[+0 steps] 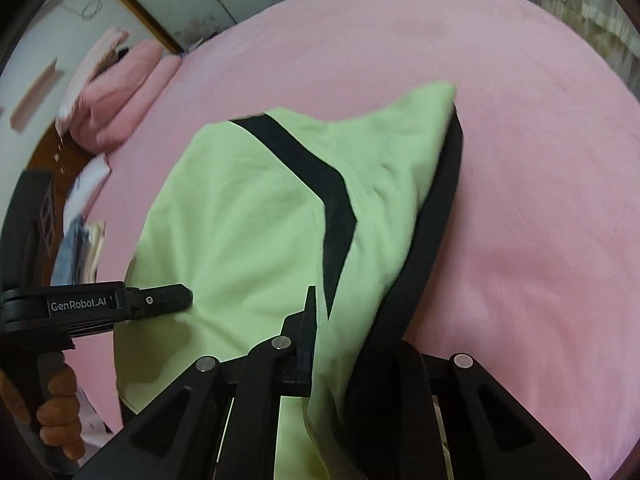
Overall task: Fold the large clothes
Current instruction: 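Close both tools on the edge of the green bundle and lift it, then carry the lifted bundle with both tools toward the folded clothes stack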
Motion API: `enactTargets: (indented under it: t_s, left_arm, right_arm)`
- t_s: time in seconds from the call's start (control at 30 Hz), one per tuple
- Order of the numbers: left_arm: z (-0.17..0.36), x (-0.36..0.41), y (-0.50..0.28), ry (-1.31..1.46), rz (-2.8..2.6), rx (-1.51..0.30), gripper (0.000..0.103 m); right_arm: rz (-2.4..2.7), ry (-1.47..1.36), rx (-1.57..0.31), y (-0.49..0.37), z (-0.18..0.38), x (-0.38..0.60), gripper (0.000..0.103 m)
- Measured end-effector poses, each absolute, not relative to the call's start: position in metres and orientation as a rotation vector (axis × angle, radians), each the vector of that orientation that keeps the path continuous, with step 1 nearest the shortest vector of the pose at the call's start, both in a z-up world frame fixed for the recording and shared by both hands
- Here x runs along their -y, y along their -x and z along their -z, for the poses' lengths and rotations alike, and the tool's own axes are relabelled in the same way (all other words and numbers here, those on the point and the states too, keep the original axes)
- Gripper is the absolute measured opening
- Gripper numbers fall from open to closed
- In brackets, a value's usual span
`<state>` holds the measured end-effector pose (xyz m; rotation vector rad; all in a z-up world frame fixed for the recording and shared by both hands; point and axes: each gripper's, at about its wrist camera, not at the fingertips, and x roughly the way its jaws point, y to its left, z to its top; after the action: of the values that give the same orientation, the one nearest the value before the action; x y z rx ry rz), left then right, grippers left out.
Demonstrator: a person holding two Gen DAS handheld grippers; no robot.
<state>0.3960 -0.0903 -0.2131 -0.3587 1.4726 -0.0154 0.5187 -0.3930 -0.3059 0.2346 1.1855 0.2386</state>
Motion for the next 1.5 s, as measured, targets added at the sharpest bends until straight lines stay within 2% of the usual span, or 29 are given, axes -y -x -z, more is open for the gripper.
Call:
enactTargets:
  t_s: [0.33,0.43,0.6,0.7,0.97,1.2,1.33,1.47,1.5]
  left_arm:
    - [0.177,0.044,-0.294,0.259,0.175,-1.648,0.03]
    - [0.149,0.032,-0.276,0.152,0.174,-1.63,0.03]
    - [0.099,-0.002,-0.239,0.136,0.071,-1.58,0.029]
    - [0.068,-0.013,-0.215,0.169,-0.017,-1.532,0.029]
    - [-0.004,-0.098,-0.13,0.24,-0.152,-1.447,0.029]
    - [-0.059,-0.216,-0.074,0.359,-0.233,-1.374,0.029]
    - [-0.068,-0.268,-0.079,0.363,-0.244,-1.345,0.028]
    - [-0.075,-0.34,-0.108,0.328,-0.24,-1.322,0.027]
    - [-0.078,-0.353,-0.115,0.316,-0.237,-1.315,0.027]
  right_arm:
    - [-0.169,-0.258,-1.247,-0.396,0.252,0.366,0.01]
    - [-0.165,-0.294,-1.248,-0.367,0.234,0.346,0.009]
    - [-0.235,-0.341,-1.265,-0.339,0.21,0.294,0.009]
    - [-0.376,-0.241,-1.216,-0.327,0.187,0.262,0.009]
    - [-0.666,-0.075,-1.159,-0.289,0.135,0.187,0.009]
    - [-0.802,0.047,-1.118,-0.267,0.102,0.128,0.009]
    - [-0.844,0.095,-1.091,-0.265,0.092,0.111,0.009]
    - [-0.835,0.11,-1.094,-0.289,0.111,0.114,0.009]
    - [-0.83,0.104,-1.095,-0.293,0.106,0.085,0.009]
